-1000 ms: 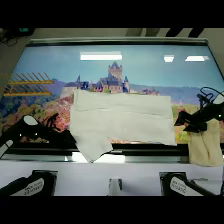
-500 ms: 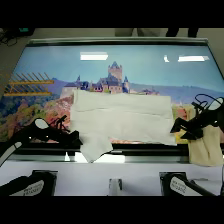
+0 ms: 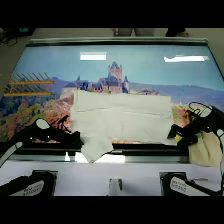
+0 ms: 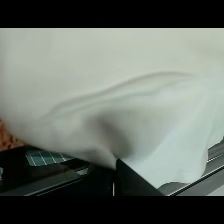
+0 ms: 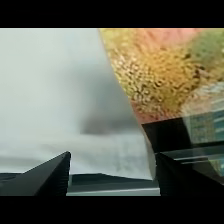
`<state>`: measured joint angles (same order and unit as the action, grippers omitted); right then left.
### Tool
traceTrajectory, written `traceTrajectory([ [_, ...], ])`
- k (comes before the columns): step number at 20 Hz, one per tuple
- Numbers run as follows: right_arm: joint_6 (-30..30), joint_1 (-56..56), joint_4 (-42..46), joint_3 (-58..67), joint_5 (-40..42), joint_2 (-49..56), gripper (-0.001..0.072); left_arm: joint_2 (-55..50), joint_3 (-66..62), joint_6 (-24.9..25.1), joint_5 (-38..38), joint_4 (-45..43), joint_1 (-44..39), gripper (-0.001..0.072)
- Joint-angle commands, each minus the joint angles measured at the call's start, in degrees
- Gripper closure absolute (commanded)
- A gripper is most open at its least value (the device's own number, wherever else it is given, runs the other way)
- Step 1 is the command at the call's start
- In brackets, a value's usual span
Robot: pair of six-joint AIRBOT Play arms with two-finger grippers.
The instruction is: Fold the shirts.
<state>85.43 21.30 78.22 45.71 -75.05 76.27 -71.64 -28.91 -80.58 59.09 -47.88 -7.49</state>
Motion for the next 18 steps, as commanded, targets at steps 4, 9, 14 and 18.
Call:
traceTrajectory([
  [4, 0.02, -0.09, -3.89, -0.42, 1.31, 4.35, 0.0188, 0.0, 0.0, 0.42, 0.07, -2.6, -0.02, 0.0675],
  [9, -1.14, -0.09, -5.99, -1.73, 1.03, 4.66, 0.0692, 0.0, -0.02, 0.44, 0.09, -2.64, 0.0, 0.0675],
  [14, -3.54, -0.09, -6.14, 5.27, -2.78, 1.42, 0.0691, 2.32, -8.35, 6.45, 6.08, -2.67, 3.43, 0.0677],
  [18, -1.42, -0.24, -7.93, 15.93, -0.24, 0.28, 0.0691, 2.69, -24.94, 5.9, 10.82, -5.88, 6.62, 0.0678],
])
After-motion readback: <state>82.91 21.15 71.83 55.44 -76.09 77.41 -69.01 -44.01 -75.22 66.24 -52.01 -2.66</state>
